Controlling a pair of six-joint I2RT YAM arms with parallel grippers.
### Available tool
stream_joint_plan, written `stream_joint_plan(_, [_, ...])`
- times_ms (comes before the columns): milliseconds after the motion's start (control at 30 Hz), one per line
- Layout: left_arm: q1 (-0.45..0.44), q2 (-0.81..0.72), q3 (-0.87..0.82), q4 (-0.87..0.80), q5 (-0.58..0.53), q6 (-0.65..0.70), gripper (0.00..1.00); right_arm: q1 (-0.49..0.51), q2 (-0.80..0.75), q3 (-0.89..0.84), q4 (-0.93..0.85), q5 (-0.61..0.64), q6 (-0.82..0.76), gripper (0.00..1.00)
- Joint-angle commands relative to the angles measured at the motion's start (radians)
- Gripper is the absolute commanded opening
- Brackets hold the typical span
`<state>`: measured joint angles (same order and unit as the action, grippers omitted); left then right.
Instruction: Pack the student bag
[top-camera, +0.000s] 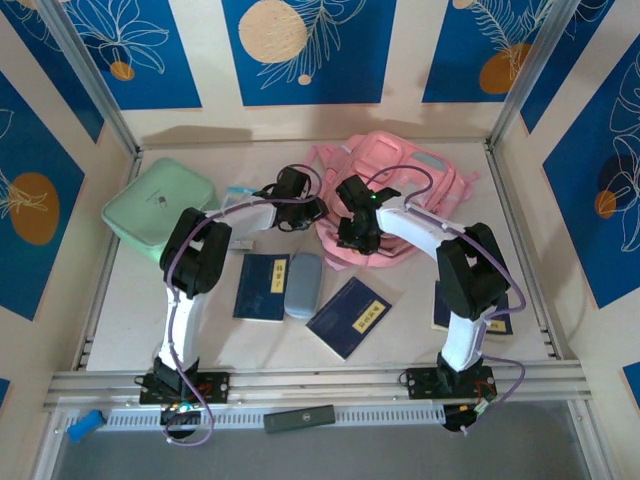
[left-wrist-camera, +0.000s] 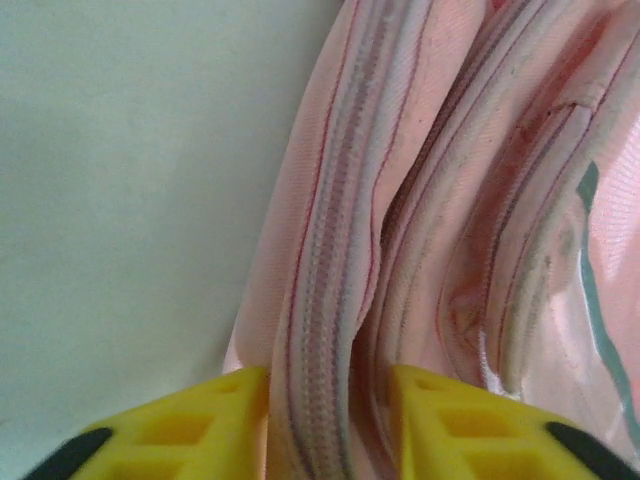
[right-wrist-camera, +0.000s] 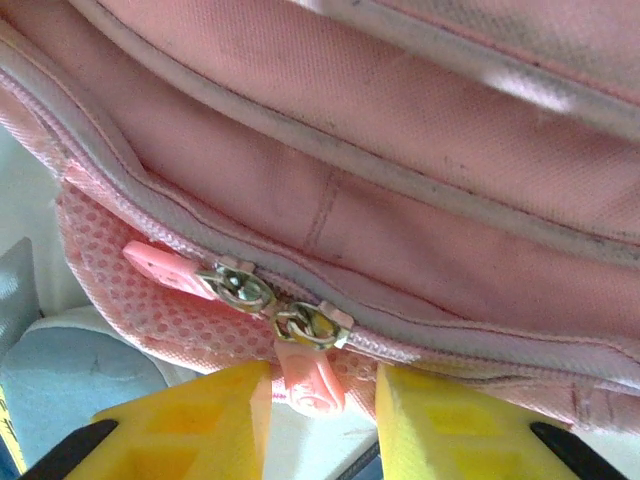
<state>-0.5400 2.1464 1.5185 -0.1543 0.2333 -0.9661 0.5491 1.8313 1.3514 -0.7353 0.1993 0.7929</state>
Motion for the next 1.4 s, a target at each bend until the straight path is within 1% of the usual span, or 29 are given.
stream_joint_plan(0, [-0.006,0.002,0.024,0.025,-0.014,-0.014,0.25,-0.012,0.015,0.009,0.059,-0.025,-0.021,0.31])
stream_joint_plan(67, [-0.005,0.001,0.025,0.031,-0.012,-0.023,0.16,-0.023,0.018,0.006,0.074,-0.054,-0.033,0.27])
stream_joint_plan(133, [-0.006,-0.003,0.023,0.041,-0.009,-0.029,0.08,-0.020,0.018,0.008,0.077,-0.055,-0.058,0.23])
stream_joint_plan(267, [-0.004,-0.027,0.018,0.050,-0.027,-0.040,0.00,-0.006,-0.003,0.007,0.079,-0.049,-0.113,0.16])
stream_joint_plan(300, [-0.004,-0.031,0.016,0.053,-0.032,-0.042,0.00,-0.005,-0.009,0.004,0.080,-0.050,-0.125,0.15])
stream_joint_plan(367, [0.000,-0.044,0.014,0.045,-0.052,-0.051,0.00,-0.002,-0.024,-0.001,0.063,-0.029,-0.148,0.08])
stream_joint_plan(533, [0.011,-0.090,-0.015,0.067,-0.077,-0.067,0.00,-0.005,-0.081,-0.048,0.052,0.007,-0.207,0.00])
stream_joint_plan(633, [0.021,-0.098,-0.012,0.055,-0.080,-0.070,0.00,-0.016,-0.115,-0.080,0.061,-0.007,-0.227,0.00])
stream_joint_plan(767, [0.040,-0.117,-0.030,0.058,-0.090,-0.085,0.00,-0.024,-0.150,-0.106,0.013,0.041,-0.240,0.00])
stream_joint_plan(900, [0.070,-0.147,-0.040,0.050,-0.102,-0.082,0.00,-0.073,-0.218,-0.164,0.017,0.007,-0.233,0.00])
stream_joint_plan(1100, [0.125,-0.178,-0.044,0.029,-0.102,-0.064,0.00,-0.140,-0.280,-0.214,-0.054,0.050,-0.248,0.00])
stream_joint_plan(1200, [0.146,-0.181,-0.048,0.034,-0.087,-0.067,0.00,-0.155,-0.318,-0.245,-0.050,0.015,-0.255,0.00])
stream_joint_plan(1267, [0.136,-0.184,-0.047,0.044,-0.060,-0.063,0.00,-0.113,-0.332,-0.244,-0.024,-0.023,-0.267,0.00])
stream_joint_plan(1333, [0.110,-0.180,-0.049,0.053,-0.052,-0.073,0.00,-0.076,-0.307,-0.201,-0.004,-0.106,-0.246,0.00])
stream_joint_plan(1367, [0.103,-0.176,-0.056,0.070,-0.042,-0.089,0.00,-0.071,-0.286,-0.170,0.003,-0.154,-0.228,0.02])
